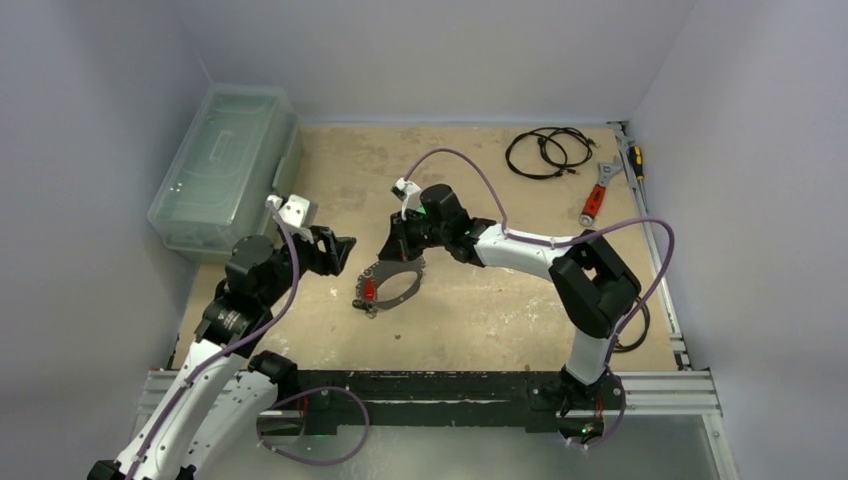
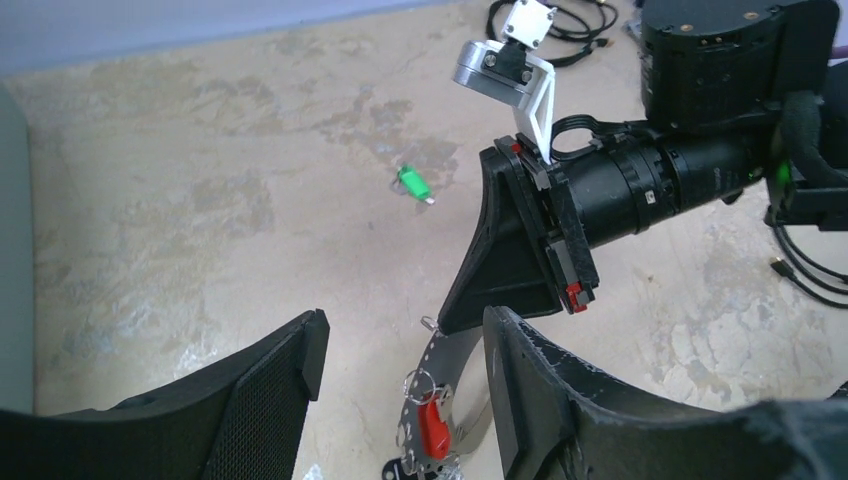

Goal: Put the keys on the keyring

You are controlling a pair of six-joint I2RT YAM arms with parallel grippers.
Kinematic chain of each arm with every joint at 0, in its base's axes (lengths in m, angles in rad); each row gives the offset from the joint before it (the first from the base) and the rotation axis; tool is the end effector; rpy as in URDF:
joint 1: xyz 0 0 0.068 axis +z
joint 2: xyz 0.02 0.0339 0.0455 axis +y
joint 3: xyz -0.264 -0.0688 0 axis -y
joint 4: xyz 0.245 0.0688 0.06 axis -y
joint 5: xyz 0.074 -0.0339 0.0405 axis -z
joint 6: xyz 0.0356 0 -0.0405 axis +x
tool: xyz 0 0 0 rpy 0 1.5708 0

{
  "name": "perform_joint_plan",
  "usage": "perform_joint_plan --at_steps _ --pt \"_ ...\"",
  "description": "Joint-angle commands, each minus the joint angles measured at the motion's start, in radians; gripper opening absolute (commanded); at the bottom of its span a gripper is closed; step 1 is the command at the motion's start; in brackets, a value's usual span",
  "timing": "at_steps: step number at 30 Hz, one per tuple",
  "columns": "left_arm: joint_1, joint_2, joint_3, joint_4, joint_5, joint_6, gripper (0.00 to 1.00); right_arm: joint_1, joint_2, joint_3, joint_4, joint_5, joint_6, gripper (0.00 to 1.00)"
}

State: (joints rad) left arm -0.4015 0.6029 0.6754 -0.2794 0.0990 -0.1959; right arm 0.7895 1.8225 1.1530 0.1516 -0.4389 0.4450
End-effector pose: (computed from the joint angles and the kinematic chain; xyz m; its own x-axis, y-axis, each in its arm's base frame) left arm 0.1364 -0.0617 0.3183 -0.2785 -0.0922 -0.9560 0.4320 0.8770 -0.2104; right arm 0.2761 0.2999 0.2116 -0.7032 -0.1557 -0.6937 -0.6647 0.4901 0.5639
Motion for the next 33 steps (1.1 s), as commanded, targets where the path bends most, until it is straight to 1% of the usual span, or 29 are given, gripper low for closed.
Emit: perform_joint_plan --at_steps 1,6,10,12,15,19,23,26,28,30,33 --pt "-0.002 -0.020 0.024 0.062 0.104 0.067 0.60 -0.023 -0.083 -0.013 0.096 -0.169 -0.050 0.00" --pt "-0.002 -0.032 0.017 0.079 0.230 0.081 0.60 -0.039 -0.146 -0.040 0.122 -0.300 -0.081 0.00" --pt "-0.002 -0.035 0.010 0.126 0.391 0.107 0.62 -0.049 -0.203 -0.062 0.136 -0.387 -0.116 0.00" --pt "-0.002 -0.032 0.018 0.132 0.447 0.126 0.62 -0.054 -0.227 -0.069 0.138 -0.419 -0.132 0.00" --pt "-0.002 -0.035 0.034 0.135 0.540 0.187 0.62 -0.063 -0.261 -0.075 0.132 -0.483 -0.158 0.00" --pt "-0.006 -0.051 0.037 0.167 0.668 0.300 0.62 -0.073 -0.301 -0.081 0.122 -0.519 -0.177 0.00" --pt "-0.009 -0.074 0.038 0.206 0.756 0.401 0.62 -0.081 -0.338 -0.096 0.111 -0.559 -0.188 0.00" --pt "-0.022 -0.066 0.058 0.164 0.757 0.486 0.61 -0.082 -0.380 -0.115 0.107 -0.533 -0.189 0.00" --pt "-0.025 -0.050 0.076 0.123 0.706 0.508 0.61 -0.084 -0.396 -0.120 0.077 -0.460 -0.191 0.00" --pt "-0.026 -0.045 0.057 0.120 0.644 0.505 0.61 -0.084 -0.392 -0.119 0.031 -0.369 -0.194 0.00" --pt "-0.026 -0.071 -0.010 0.186 0.508 0.425 0.61 -0.083 -0.353 -0.087 -0.094 -0.233 -0.244 0.19"
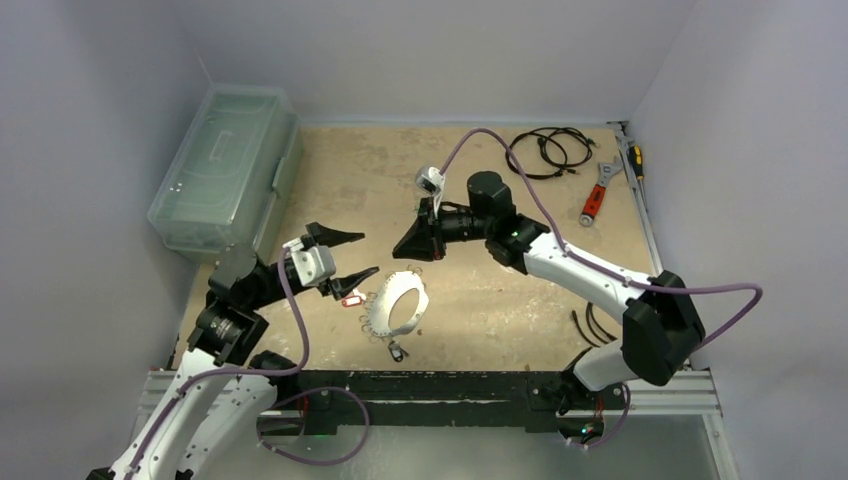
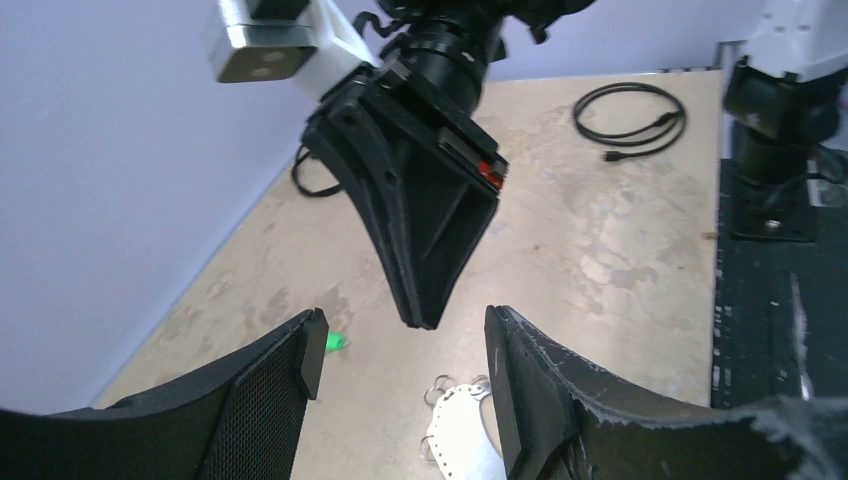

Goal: Put the keys on the keyring

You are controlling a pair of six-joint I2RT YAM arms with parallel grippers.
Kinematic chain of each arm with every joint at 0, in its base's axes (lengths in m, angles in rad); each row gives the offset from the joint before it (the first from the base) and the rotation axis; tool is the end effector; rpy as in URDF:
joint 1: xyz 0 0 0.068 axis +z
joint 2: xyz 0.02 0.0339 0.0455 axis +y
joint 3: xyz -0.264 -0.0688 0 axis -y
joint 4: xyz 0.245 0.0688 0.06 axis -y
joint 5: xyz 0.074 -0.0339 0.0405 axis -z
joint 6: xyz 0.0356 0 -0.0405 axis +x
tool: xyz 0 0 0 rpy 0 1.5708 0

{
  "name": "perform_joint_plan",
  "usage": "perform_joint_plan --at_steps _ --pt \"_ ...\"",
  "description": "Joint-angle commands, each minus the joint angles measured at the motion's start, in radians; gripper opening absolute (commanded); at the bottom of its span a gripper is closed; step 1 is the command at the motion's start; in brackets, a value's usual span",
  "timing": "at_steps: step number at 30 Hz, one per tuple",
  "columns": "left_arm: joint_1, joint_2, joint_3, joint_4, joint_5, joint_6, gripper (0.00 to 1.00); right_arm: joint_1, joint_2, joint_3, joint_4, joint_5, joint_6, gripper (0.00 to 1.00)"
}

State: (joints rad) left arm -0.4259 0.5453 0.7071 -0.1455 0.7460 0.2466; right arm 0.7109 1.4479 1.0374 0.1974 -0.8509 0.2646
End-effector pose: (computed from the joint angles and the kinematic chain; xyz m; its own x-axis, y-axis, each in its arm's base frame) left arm 0.1053 -0.0743 0.3507 0.2393 0.0883 -0.9669 0.8899 0.3783 0.2548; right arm 0.2337 0.2366 0.3121 -0.4128 -0.1279 -0.9018 -0.9108 0.0555 0.4091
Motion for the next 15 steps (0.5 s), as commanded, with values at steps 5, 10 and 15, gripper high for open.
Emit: perform_joint_plan --at_steps 5,10,15 --pt "-0.002 -0.110 -0.186 0.129 -0.254 -0.097 0.61 0.025 0.120 0.099 -0.246 0.252 -0.104 0.41" --pt "-0.002 -0.180 -0.234 0.107 -0.316 -0.119 0.61 0.090 0.275 0.219 -0.335 0.292 -0.149 0.48" --pt "-0.002 -0.237 -0.272 0.104 -0.372 -0.132 0.60 0.140 0.427 0.334 -0.412 0.290 -0.202 0.53"
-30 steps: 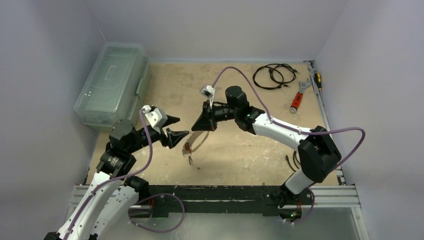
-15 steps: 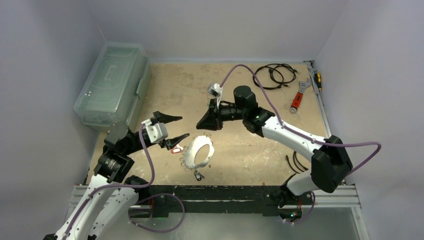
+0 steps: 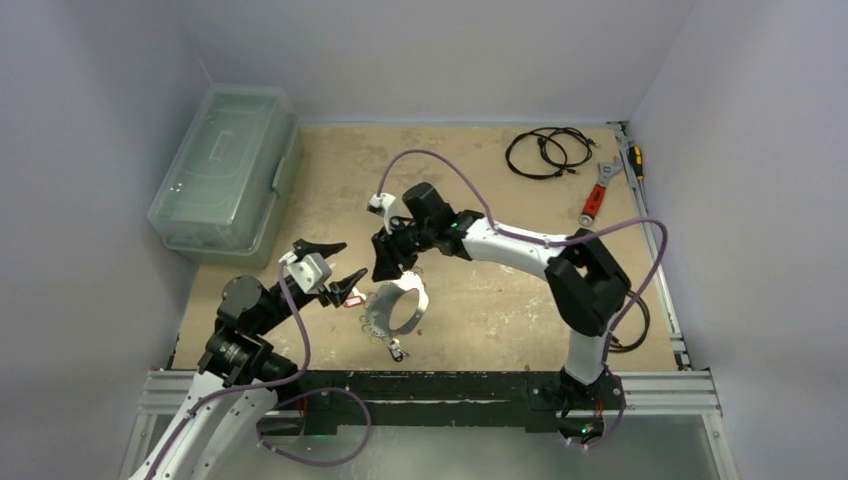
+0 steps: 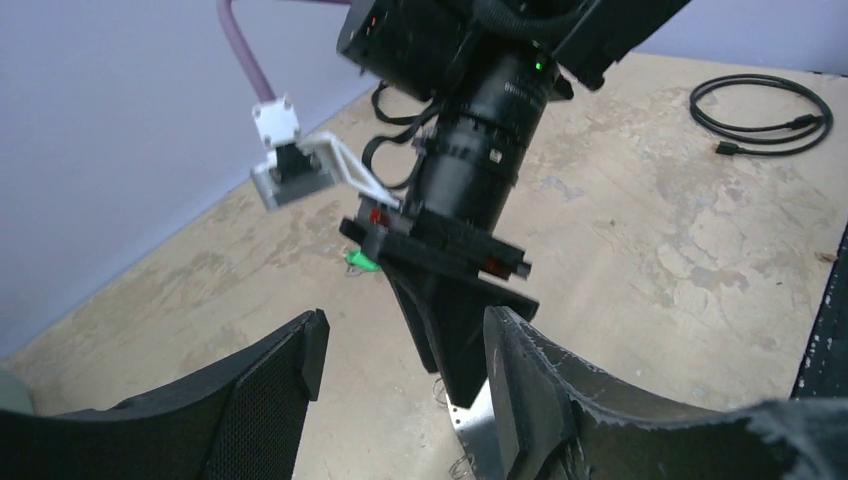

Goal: Put the keys on the keyring

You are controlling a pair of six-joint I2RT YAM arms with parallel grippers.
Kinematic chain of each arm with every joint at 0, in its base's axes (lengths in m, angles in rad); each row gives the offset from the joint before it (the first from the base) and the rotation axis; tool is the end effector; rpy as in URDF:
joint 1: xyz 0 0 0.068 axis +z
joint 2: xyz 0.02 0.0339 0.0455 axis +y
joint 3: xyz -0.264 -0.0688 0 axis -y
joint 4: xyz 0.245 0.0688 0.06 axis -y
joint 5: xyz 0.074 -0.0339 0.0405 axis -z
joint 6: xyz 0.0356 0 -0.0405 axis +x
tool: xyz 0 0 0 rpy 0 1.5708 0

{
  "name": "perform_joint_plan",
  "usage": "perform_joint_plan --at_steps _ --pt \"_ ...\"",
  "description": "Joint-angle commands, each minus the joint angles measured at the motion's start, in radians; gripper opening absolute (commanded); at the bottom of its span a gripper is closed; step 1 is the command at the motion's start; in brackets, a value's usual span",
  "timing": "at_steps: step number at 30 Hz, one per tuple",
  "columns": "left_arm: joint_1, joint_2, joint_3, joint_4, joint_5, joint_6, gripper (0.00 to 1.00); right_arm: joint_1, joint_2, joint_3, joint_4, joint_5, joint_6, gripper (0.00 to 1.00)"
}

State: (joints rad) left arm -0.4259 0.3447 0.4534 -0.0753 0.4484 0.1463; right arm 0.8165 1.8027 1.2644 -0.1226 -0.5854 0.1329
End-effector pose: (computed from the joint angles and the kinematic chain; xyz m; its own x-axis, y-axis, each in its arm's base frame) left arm 0.0980 -0.0614 0.2925 0.1419 0.0799 -0.9867 0.7542 0.6368 0.1600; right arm 0.2621 0.3076 0.2327 -0.5367 -0.4099 -0.7375 -0.8424 0.3099 0.4408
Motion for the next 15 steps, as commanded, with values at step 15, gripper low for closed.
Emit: perform_joint_plan --at_steps 15 --pt "-0.004 -0.174 -0.081 0.060 -0.143 -0.025 0.62 0.079 0.264 0.270 -0.248 0.069 -0.122 0.51"
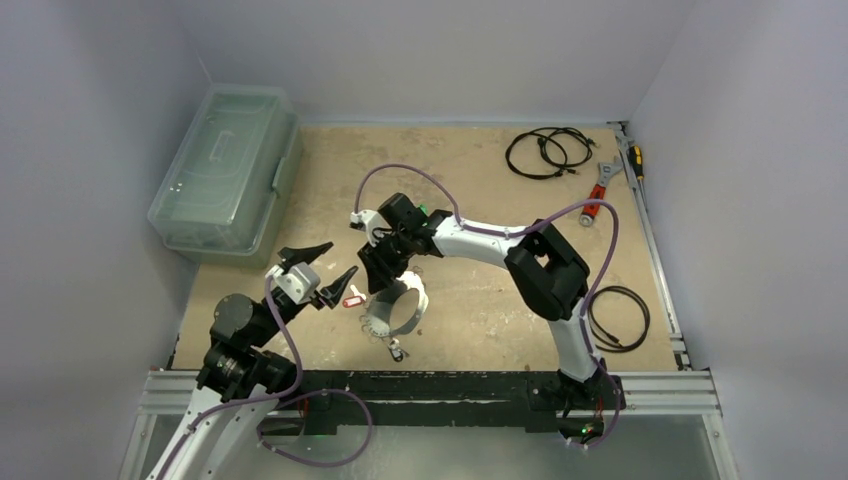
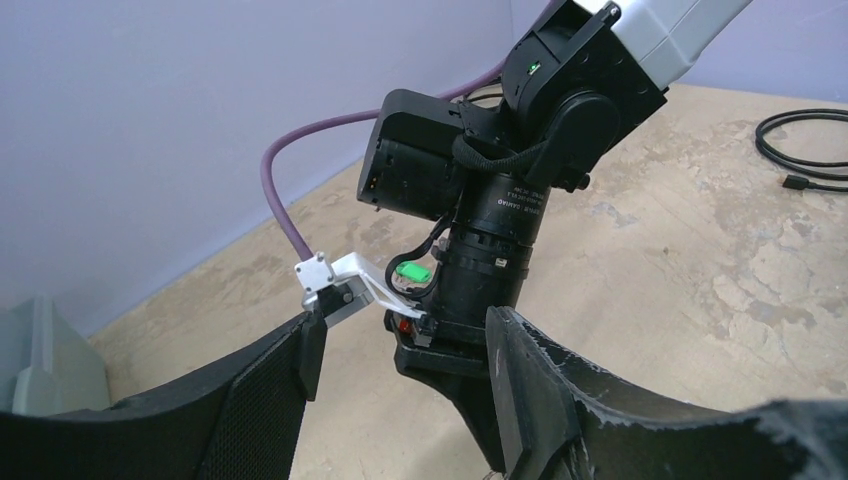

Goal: Put the keys on the keyring

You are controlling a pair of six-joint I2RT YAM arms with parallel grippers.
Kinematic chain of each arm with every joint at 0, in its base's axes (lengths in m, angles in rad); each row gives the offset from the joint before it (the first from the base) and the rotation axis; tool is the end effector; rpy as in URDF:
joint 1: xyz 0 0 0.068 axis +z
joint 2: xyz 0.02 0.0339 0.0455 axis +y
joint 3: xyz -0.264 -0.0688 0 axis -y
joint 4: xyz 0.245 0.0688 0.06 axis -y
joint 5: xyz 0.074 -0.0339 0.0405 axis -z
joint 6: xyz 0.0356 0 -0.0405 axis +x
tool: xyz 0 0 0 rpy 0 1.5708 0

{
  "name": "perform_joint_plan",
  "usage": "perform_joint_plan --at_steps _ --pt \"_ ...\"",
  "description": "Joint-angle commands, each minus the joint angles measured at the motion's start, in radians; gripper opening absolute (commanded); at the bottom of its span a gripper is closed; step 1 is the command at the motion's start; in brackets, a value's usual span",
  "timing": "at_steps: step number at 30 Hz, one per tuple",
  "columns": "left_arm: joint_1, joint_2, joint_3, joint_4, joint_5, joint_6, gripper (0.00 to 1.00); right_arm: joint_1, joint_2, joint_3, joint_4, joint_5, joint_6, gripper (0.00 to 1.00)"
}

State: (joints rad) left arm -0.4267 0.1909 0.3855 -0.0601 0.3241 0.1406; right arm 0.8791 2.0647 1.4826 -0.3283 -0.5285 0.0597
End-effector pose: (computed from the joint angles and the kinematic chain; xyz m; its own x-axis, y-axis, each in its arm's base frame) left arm 0.0830 -0.0502 0.2843 0.2161 0.0477 -0.9752 0.6558 0.7329 0.1812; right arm 0.2713 0.3557 0.1787 -0.5543 -0.5885 -0.5886 -0.8308 0.3483 0.4341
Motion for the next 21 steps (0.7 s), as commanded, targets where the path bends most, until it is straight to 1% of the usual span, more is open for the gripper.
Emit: perform_joint_plan --at_steps 1,8,21 --pt "-0.004 -0.021 -0.012 0.045 -0.016 -0.019 0.62 0.020 0.005 0.055 -0.046 0.009 -0.053 0.51" --pt "-0.007 -0.026 -0.015 0.045 -0.005 -0.018 0.62 0.039 0.043 0.102 -0.087 0.007 -0.104 0.50" --pt "-0.009 -0.035 -0.014 0.045 -0.005 -0.015 0.62 0.051 0.089 0.123 -0.094 -0.003 -0.109 0.42"
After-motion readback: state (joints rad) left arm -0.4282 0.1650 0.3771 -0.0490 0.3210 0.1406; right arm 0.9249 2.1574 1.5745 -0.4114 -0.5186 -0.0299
